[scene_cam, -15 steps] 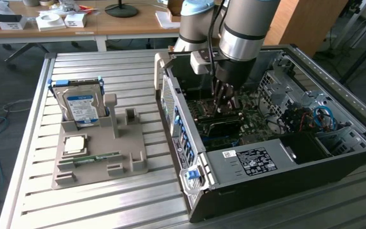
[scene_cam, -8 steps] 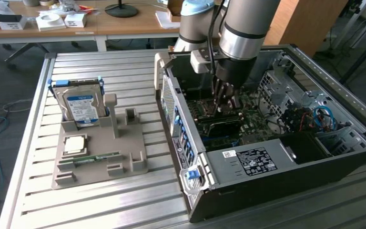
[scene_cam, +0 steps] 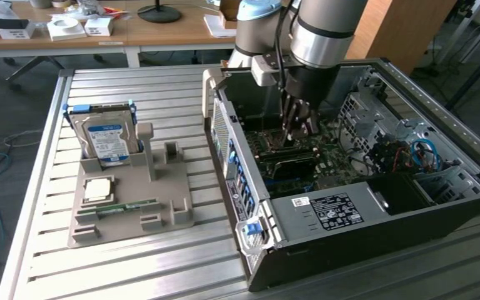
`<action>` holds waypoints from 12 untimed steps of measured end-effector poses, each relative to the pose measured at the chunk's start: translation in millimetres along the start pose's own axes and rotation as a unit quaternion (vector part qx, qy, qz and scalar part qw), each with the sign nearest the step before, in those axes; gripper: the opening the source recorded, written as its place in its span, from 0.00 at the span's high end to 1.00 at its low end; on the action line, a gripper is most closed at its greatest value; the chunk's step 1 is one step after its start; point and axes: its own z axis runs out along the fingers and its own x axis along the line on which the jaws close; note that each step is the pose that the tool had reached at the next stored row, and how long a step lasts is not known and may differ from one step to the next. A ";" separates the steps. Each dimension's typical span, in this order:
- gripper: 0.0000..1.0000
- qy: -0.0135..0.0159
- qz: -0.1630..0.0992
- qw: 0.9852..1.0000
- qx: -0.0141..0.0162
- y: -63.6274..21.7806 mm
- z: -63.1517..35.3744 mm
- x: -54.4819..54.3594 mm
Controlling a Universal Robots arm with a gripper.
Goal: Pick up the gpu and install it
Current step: 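Press down on the gpu until it lock into place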
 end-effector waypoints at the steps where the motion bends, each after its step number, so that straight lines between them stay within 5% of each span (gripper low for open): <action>1: 0.89 0.000 0.000 1.000 0.000 0.0 -1.6 0.0; 12: 0.89 0.000 0.000 1.000 0.000 -0.1 -16.0 -0.3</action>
